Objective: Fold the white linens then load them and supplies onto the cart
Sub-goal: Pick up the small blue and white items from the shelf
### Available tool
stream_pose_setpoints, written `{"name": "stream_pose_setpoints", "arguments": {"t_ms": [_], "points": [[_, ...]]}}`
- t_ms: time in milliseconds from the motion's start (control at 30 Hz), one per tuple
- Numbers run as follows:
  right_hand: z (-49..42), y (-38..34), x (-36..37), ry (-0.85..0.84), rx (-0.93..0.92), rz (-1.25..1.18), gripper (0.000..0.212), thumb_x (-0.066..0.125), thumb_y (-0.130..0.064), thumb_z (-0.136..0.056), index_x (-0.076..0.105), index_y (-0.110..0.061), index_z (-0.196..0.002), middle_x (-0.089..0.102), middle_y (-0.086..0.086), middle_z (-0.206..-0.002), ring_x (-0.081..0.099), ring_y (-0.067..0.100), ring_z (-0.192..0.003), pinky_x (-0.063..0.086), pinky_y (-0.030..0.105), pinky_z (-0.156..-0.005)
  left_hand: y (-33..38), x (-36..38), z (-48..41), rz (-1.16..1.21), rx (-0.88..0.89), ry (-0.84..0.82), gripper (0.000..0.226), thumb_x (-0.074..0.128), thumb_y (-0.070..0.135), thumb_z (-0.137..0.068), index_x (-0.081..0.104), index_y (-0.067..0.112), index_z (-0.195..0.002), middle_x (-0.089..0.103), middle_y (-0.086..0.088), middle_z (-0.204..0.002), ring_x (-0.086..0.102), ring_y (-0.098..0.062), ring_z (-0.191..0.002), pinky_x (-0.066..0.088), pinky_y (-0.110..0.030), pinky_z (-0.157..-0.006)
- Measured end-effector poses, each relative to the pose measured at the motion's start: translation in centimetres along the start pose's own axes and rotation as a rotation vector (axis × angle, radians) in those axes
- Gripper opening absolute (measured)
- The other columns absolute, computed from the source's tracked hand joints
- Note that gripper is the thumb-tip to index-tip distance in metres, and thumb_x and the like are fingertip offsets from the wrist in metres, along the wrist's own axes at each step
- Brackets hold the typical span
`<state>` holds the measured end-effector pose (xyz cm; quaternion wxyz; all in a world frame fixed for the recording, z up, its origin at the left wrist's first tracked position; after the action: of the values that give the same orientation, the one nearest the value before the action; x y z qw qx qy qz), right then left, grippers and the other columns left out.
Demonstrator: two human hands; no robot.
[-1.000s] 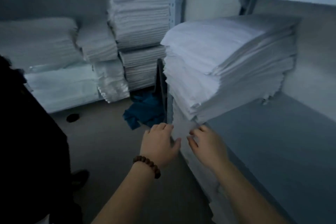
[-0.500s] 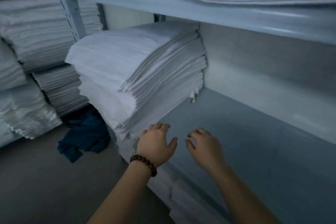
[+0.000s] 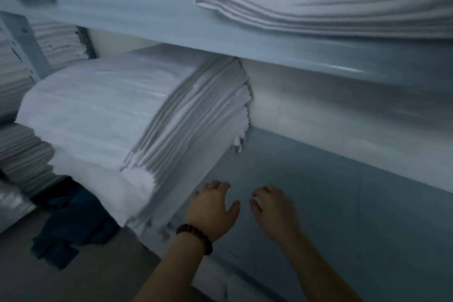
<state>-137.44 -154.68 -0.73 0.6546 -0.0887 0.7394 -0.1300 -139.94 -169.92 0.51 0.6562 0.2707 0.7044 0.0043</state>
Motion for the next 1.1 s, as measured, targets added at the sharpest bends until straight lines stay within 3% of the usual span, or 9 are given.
{"name": "stream_pose_setpoints", "arguments": {"t_ms": [300,633,800,967,1100], "points": [[-4.8,-1.9,3.5,0.018,0.057,0.040,0.034,0.040,-0.040,-0.098,0.056,-0.025,-0.124,0.052,-0.003,-0.126,0.049,0.018,-0.116,0.041,0.030,-0.091,-4.8,2.0,-5.6,-0.036,0.083,-0.046,0.056,0.040,0.054,-0.094,0.039,0.025,-0.142,0.044,0.006,-0.143,0.041,-0.016,-0.126,0.032,-0.030,-0.100],[-13.5,4.9,9.4,0.089,0.055,0.090,0.033,0.047,-0.037,-0.095,0.056,-0.024,-0.124,0.052,-0.001,-0.128,0.049,0.021,-0.119,0.042,0.030,-0.092,-7.0,11.0,-14.8,0.061,0.145,0.021,0.060,0.046,0.048,-0.092,0.032,0.024,-0.146,0.044,0.001,-0.141,0.042,-0.019,-0.123,0.035,-0.030,-0.098],[-19.6,8.5,12.2,0.164,0.004,0.052,0.041,0.051,-0.036,-0.095,0.051,-0.023,-0.134,0.050,0.001,-0.134,0.046,0.022,-0.122,0.040,0.033,-0.098,-7.7,15.1,-21.2,0.110,0.153,0.050,0.077,0.049,0.048,-0.091,0.011,0.021,-0.153,0.020,-0.003,-0.158,0.023,-0.022,-0.141,0.026,-0.037,-0.113],[-26.5,11.0,14.3,0.190,-0.018,-0.124,0.053,0.051,-0.034,-0.097,0.037,-0.019,-0.145,0.040,0.004,-0.147,0.038,0.024,-0.131,0.033,0.040,-0.107,-8.8,18.5,-27.2,0.180,0.118,0.017,0.084,0.051,0.046,-0.093,-0.003,0.023,-0.153,-0.003,-0.002,-0.161,0.009,-0.020,-0.146,0.015,-0.037,-0.118],[-31.6,10.8,15.4,0.155,-0.091,-0.352,0.061,0.053,-0.027,-0.097,0.024,-0.017,-0.150,0.033,0.005,-0.152,0.034,0.021,-0.137,0.025,0.032,-0.113,-8.7,20.0,-30.7,0.160,0.145,0.015,0.087,0.053,0.037,-0.093,-0.010,0.023,-0.152,-0.009,-0.001,-0.161,0.007,-0.018,-0.147,0.015,-0.036,-0.119]]}}
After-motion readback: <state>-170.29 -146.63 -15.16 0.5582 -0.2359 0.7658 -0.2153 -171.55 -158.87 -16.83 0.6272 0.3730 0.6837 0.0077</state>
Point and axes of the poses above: each hand's wrist, its own z-axis away from the middle knuckle, its own x-axis out of the palm, y = z × x, the point moved 6 cm from there along -z, towards the middle knuckle
